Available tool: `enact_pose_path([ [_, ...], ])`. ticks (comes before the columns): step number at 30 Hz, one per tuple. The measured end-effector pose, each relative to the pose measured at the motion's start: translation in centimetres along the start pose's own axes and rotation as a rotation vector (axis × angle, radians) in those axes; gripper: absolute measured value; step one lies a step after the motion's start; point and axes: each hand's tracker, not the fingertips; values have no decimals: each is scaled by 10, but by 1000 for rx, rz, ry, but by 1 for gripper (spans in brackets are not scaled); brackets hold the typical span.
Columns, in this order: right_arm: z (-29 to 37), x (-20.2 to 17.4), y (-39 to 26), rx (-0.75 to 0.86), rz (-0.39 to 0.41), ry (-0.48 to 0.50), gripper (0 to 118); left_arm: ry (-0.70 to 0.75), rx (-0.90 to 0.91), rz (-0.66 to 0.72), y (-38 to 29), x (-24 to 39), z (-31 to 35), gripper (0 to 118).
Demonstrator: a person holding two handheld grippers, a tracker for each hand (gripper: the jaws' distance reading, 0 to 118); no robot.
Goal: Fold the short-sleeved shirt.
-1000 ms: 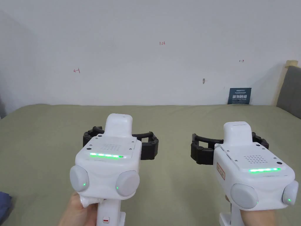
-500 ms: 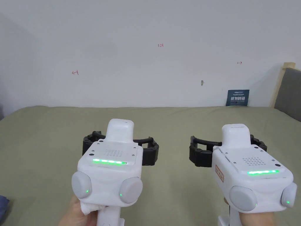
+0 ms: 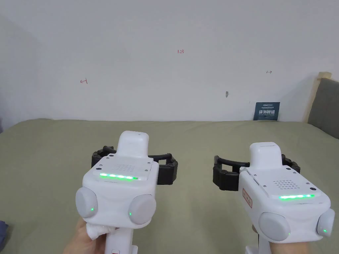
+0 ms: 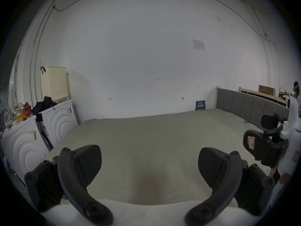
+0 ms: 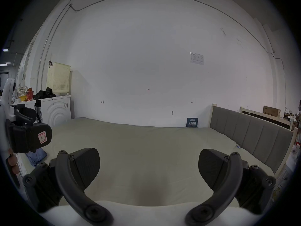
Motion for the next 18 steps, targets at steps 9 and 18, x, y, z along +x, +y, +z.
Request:
enact_pose_path([
  [9,-1,-1,1,0,-7,4,118,17,-6,-4,5,0,0,118],
  [18,5,-1,6,8,-3,18,118,117,-42,-2,12,-3,-9,118],
])
